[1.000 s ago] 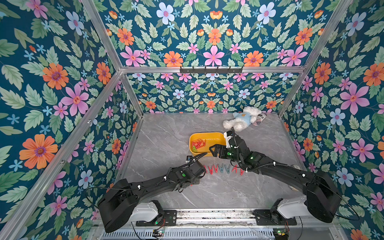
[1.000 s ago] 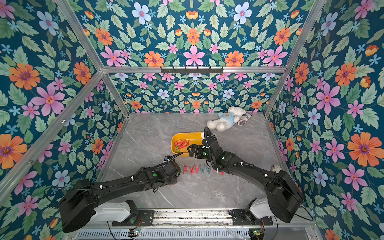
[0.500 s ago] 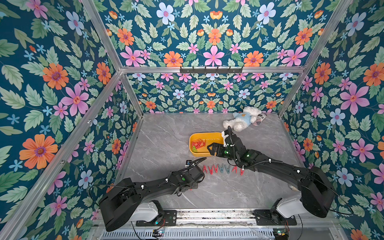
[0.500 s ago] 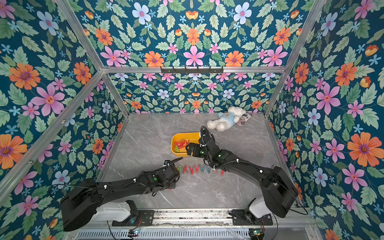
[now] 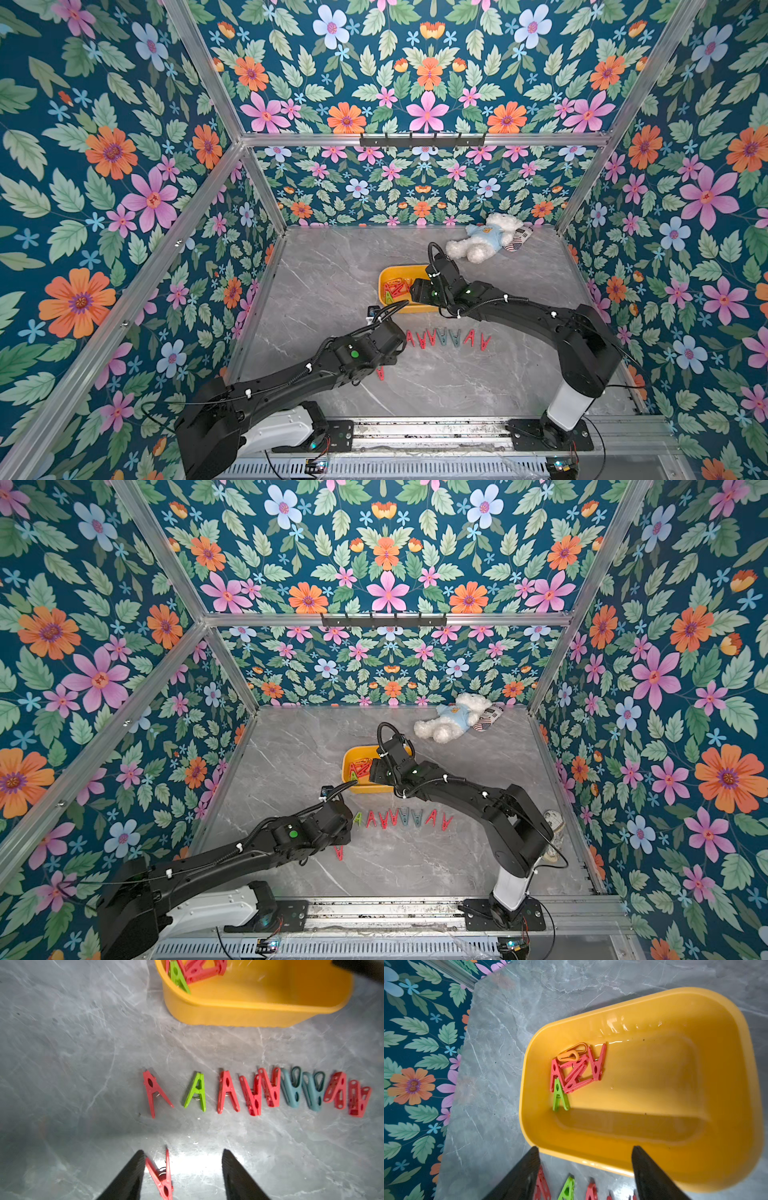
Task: Take the clothespins out of the storage box
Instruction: Place the clothespin at the center of the board, then pick up the clothespin from the storage box.
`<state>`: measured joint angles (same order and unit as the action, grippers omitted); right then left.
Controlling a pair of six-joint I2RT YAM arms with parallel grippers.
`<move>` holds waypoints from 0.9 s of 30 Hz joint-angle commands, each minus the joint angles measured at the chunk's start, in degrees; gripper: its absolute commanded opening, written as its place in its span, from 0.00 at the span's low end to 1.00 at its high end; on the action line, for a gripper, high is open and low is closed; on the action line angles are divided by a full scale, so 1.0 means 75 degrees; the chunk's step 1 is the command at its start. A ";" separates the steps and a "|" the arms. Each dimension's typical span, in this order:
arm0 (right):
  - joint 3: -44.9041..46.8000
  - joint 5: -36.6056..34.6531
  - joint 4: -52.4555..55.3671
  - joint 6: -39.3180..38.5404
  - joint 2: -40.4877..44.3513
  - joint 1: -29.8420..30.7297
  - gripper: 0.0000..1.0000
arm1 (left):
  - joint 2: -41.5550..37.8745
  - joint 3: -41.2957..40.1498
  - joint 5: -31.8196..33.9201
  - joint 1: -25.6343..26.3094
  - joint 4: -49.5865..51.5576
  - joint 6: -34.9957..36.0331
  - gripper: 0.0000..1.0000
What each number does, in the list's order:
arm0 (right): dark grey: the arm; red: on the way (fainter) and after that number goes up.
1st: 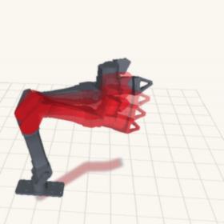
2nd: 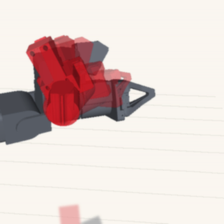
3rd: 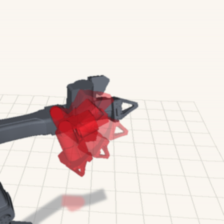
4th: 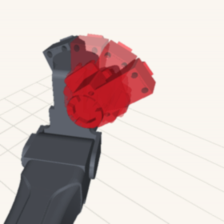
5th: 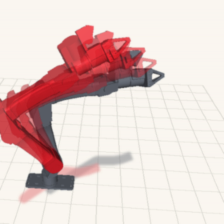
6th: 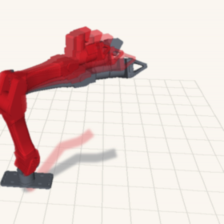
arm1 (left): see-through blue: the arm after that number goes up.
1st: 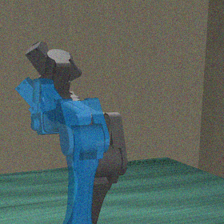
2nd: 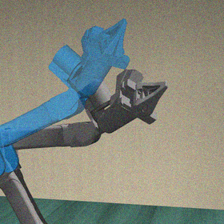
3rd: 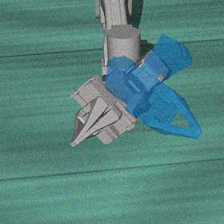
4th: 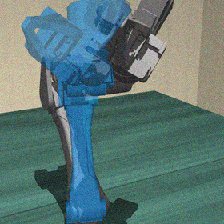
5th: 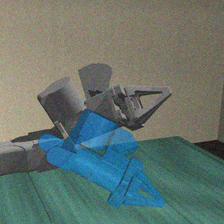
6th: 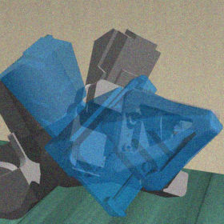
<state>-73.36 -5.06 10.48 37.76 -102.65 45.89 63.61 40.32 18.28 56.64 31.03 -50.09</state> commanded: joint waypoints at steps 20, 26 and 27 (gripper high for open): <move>-0.3334 -0.0216 0.1189 -0.0077 -0.3319 -0.0665 0.39 | -0.0772 0.1218 0.1431 -0.1171 0.1205 -0.0052 1.00; -0.4172 -0.0064 0.1364 -0.0113 -0.3977 -0.0739 0.38 | -0.0694 0.1164 0.0911 -0.1671 0.1031 0.0208 0.99; -0.4339 -0.0058 0.1466 -0.0101 -0.4109 -0.0739 0.38 | -0.0694 0.1154 0.0880 -0.1729 0.1031 0.0238 0.99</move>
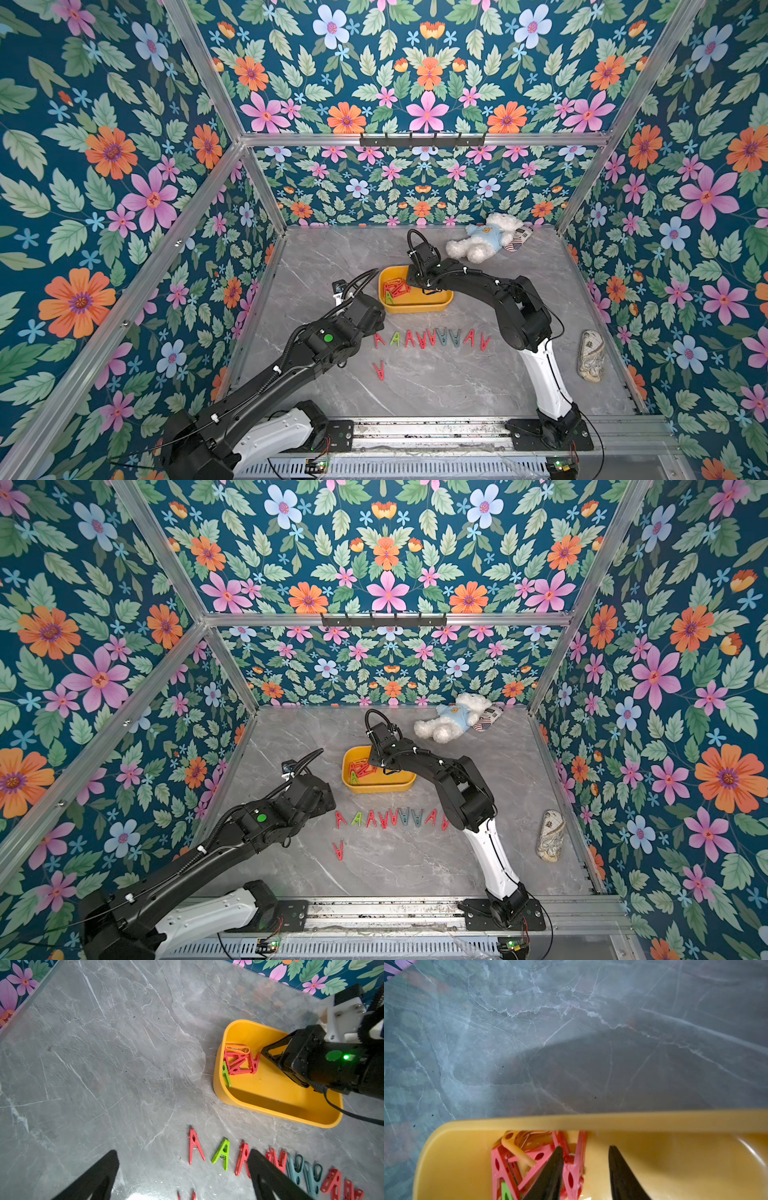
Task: Take the clothespins out of the storage box
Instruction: Pick up the clothespin from the storage box.
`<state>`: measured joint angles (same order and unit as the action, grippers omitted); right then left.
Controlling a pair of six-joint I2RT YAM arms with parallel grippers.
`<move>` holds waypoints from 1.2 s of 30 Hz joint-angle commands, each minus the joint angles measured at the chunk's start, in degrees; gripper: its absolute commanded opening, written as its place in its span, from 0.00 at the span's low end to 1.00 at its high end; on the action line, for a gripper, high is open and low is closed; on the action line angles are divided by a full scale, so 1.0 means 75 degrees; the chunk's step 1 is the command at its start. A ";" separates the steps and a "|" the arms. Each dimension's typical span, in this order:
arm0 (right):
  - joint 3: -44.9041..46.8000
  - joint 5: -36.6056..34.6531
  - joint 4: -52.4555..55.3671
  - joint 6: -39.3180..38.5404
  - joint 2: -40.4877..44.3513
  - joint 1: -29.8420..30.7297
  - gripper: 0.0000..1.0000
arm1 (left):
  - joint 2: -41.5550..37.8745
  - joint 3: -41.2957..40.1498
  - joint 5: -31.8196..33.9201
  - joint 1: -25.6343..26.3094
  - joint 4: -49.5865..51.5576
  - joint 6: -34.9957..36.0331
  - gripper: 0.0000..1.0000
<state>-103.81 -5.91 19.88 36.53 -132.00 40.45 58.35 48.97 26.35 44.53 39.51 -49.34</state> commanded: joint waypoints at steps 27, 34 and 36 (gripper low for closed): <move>-0.0228 -0.0037 0.0720 0.0245 0.0314 -0.0026 0.00 | 0.0115 -0.0091 -0.0715 -0.0379 -0.0662 0.0435 0.99; 0.1337 -0.0205 0.0286 0.0514 0.1798 -0.0024 0.00 | 0.0443 -0.0029 -0.1261 -0.0375 -0.1372 0.0797 1.00; 0.1844 -0.0297 0.0201 0.0587 0.2308 -0.0008 0.00 | 0.0604 0.0031 -0.1431 -0.0374 -0.1547 0.0911 1.00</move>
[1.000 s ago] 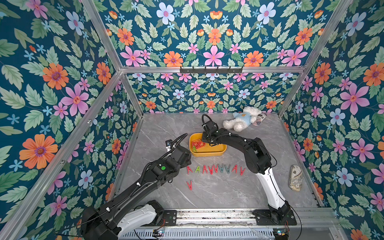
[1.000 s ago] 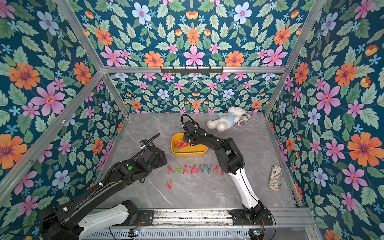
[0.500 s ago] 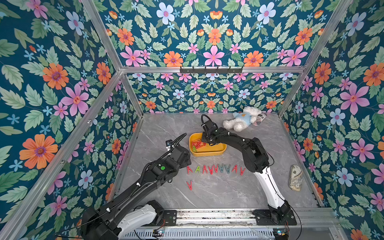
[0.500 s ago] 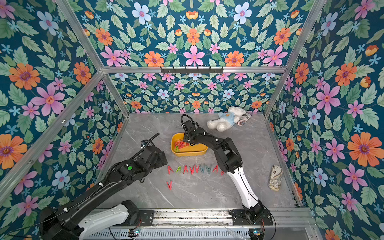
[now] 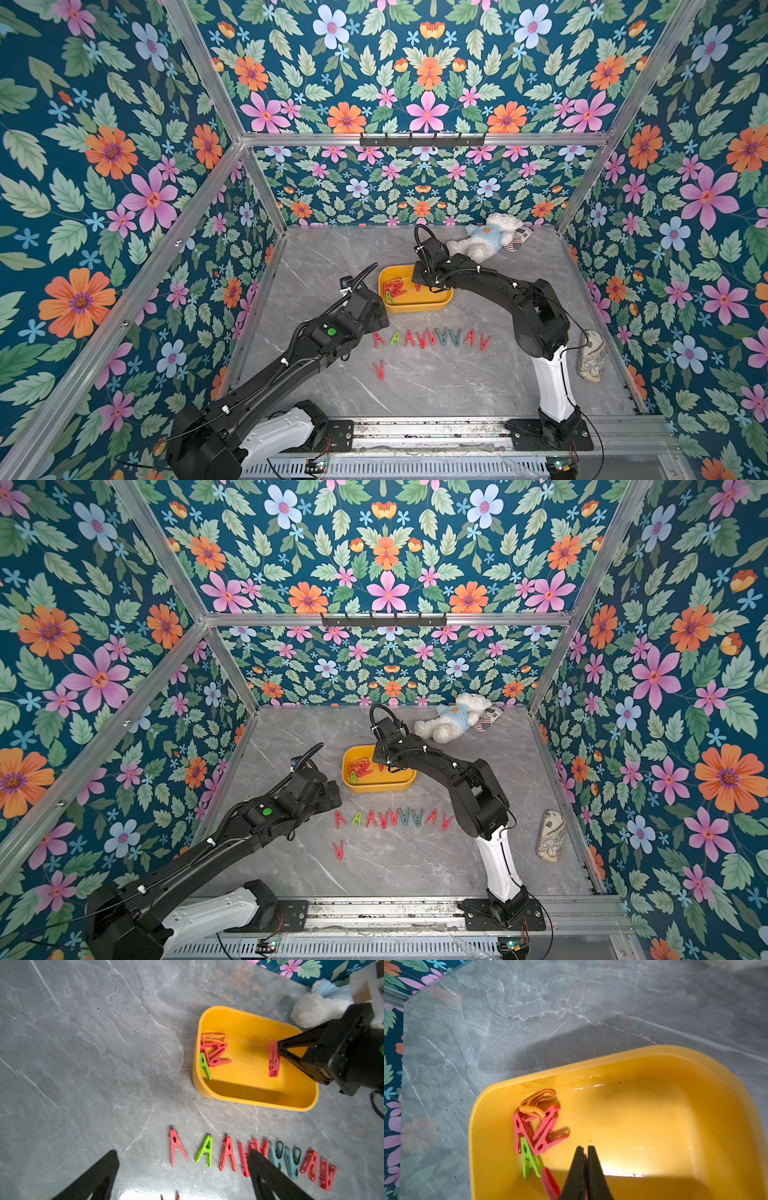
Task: Take the clothespins out of the storage box
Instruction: Pick up the clothespin from the storage box, then place the clothespin at the center of the board.
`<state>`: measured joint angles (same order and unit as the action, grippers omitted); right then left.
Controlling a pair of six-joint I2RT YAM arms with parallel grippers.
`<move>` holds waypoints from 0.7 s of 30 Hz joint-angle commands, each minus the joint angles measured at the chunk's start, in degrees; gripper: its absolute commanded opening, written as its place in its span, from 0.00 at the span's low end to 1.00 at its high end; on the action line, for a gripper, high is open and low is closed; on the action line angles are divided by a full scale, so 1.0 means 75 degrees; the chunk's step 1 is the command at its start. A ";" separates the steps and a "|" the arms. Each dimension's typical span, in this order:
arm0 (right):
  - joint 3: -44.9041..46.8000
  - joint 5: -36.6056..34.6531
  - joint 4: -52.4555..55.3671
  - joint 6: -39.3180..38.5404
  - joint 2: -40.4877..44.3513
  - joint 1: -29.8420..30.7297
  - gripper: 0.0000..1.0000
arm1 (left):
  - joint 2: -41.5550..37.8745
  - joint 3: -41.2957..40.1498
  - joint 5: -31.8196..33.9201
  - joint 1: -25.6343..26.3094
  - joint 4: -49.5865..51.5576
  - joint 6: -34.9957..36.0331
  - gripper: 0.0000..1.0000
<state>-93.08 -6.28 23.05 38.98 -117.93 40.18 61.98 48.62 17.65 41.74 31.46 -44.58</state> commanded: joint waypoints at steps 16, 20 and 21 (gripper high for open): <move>0.5207 -0.0936 -0.1063 0.1052 0.4711 0.0624 0.00 | 0.1816 0.0808 -0.1835 -0.0001 -0.1730 0.0913 0.99; 0.6146 -0.1114 -0.1092 0.1353 0.5510 0.0901 0.00 | 0.2102 0.1052 -0.1951 -0.0007 -0.1792 0.1053 0.99; 0.6389 -0.1128 -0.1092 0.1435 0.5695 0.0972 0.00 | 0.2180 0.1117 -0.1971 -0.0003 -0.1793 0.1088 0.99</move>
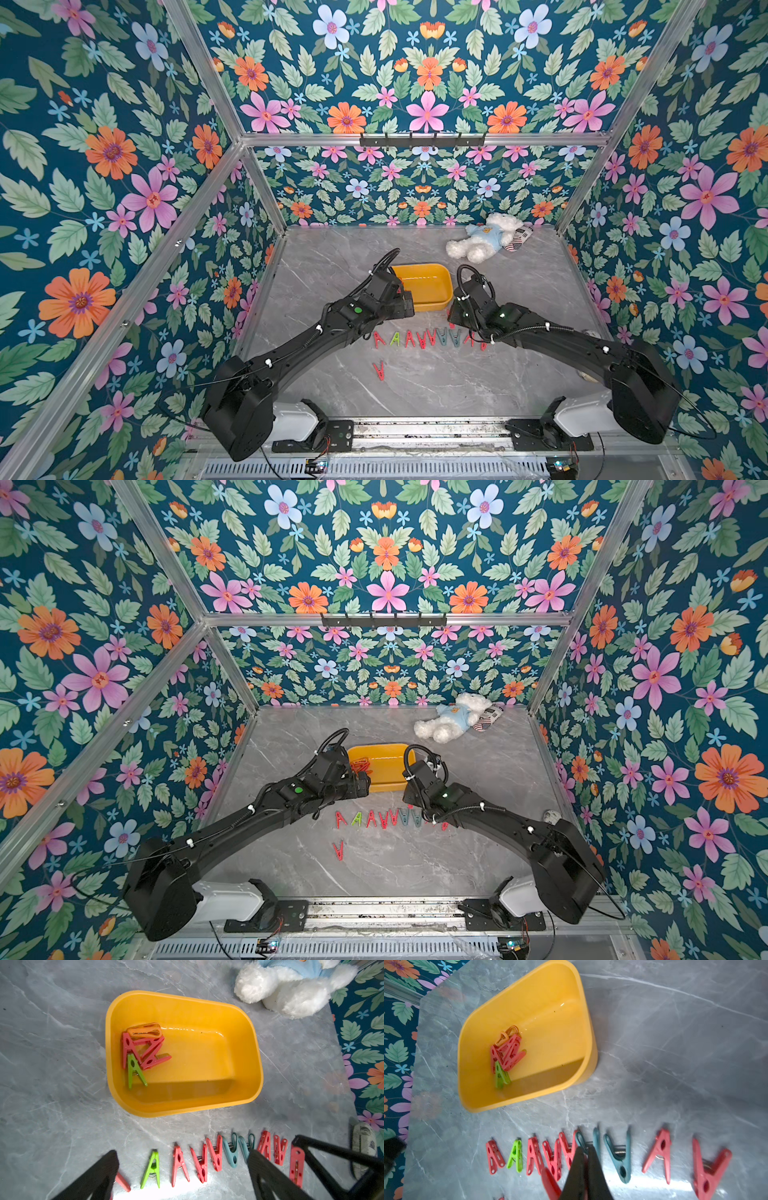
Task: Take the clothespins out of the storage box
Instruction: Place the clothespin at the center of the board.
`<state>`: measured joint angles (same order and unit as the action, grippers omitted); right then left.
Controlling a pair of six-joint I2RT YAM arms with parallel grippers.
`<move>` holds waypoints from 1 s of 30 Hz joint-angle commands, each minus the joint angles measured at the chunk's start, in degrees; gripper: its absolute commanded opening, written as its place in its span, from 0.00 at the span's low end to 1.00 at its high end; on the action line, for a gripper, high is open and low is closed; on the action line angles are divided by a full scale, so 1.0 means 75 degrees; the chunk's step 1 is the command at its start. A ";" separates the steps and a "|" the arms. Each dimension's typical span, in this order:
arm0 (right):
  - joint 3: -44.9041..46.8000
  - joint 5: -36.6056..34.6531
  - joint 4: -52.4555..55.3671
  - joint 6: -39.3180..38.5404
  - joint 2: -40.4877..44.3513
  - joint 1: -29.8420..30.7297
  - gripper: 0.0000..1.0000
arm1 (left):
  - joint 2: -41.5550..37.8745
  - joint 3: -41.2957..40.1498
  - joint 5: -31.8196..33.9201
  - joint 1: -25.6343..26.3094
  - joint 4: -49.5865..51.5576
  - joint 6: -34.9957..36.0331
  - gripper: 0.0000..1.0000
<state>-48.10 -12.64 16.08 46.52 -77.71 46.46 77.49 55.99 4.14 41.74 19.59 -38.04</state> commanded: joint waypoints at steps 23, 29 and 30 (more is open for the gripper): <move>0.3495 -0.0178 0.0241 0.1022 0.2346 0.0716 0.00 | 0.0414 0.0340 -0.0330 -0.0004 -0.0210 0.0186 0.99; 0.3829 -0.0083 0.0079 0.1305 0.2370 0.0849 0.00 | 0.0472 0.0328 -0.0341 -0.0001 -0.0218 0.0186 0.99; 0.3862 -0.0094 0.0071 0.1320 0.2332 0.0903 0.00 | 0.0494 0.0339 -0.0352 -0.0005 -0.0222 0.0192 0.99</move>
<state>-19.55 -13.39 16.91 54.33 -59.99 52.58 80.90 58.33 1.41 41.74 18.83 -36.99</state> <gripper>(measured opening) 0.067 0.992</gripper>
